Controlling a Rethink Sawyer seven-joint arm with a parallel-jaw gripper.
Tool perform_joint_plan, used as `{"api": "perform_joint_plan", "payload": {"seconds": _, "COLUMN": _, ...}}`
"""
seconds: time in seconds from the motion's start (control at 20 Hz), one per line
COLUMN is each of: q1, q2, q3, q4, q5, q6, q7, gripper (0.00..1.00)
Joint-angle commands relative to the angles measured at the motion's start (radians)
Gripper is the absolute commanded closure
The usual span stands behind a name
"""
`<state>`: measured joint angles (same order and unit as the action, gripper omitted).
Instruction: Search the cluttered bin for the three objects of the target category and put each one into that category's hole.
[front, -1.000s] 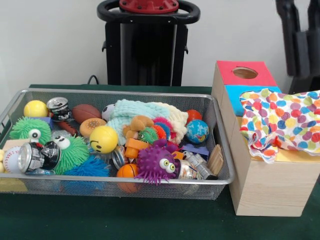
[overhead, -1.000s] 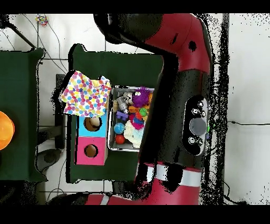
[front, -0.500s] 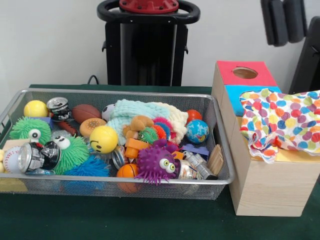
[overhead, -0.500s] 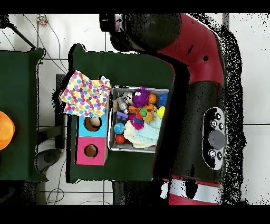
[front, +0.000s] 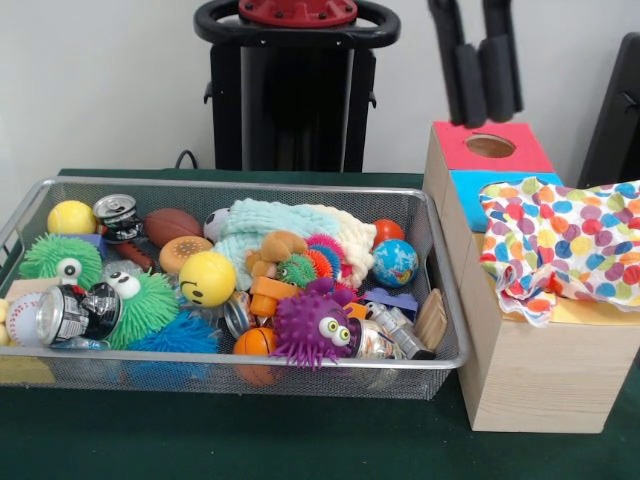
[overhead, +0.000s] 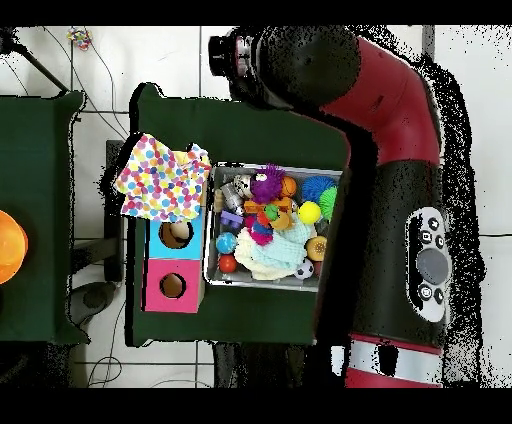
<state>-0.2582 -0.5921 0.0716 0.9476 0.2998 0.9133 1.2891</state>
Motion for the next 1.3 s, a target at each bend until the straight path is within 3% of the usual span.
{"api": "perform_joint_plan", "payload": {"seconds": 0.05, "q1": -0.068, "q2": -0.069, "q3": 0.149, "q4": 0.339, "q5": -0.100, "q6": -0.064, "q7": -0.298, "gripper": 1.00}}
{"api": "perform_joint_plan", "payload": {"seconds": 0.5, "q1": -0.151, "q2": -0.169, "q3": 0.225, "q4": 0.523, "q5": -0.184, "q6": -0.162, "q7": -0.251, "gripper": 1.00}}
{"api": "perform_joint_plan", "payload": {"seconds": 0.75, "q1": -0.111, "q2": -0.181, "q3": 0.153, "q4": 0.450, "q5": -0.302, "q6": -0.152, "q7": -0.141, "gripper": 1.00}}
{"api": "perform_joint_plan", "payload": {"seconds": 1.3, "q1": -0.163, "q2": -0.177, "q3": 0.223, "q4": 0.489, "q5": -0.317, "q6": -0.160, "q7": -0.100, "gripper": 1.00}}
